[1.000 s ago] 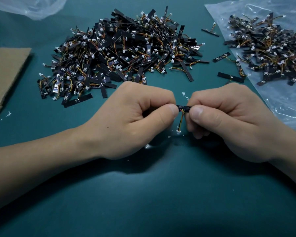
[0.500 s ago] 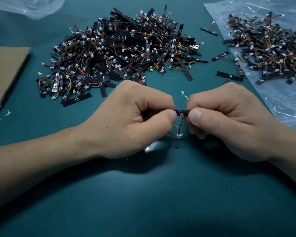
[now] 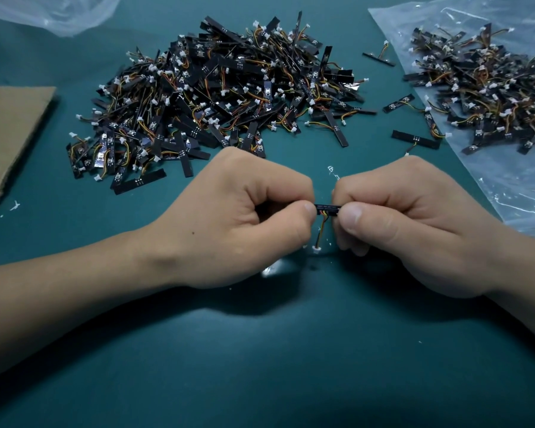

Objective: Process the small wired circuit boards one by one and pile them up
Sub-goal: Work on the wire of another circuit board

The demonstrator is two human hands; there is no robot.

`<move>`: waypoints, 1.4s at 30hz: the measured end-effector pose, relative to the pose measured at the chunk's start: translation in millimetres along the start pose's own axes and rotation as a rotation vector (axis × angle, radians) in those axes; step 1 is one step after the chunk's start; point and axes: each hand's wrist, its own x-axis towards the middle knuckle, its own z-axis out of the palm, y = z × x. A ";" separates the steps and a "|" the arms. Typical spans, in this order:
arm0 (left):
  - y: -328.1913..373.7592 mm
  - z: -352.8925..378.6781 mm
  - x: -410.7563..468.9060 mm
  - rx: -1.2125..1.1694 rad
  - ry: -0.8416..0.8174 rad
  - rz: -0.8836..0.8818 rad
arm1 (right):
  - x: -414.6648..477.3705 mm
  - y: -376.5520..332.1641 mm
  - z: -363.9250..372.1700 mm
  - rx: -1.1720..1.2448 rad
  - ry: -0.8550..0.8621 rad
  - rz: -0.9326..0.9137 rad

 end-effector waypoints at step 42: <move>-5.1 1.4 -2.6 -0.021 0.251 -0.010 | -0.3 6.3 -1.1 -0.015 0.015 -0.052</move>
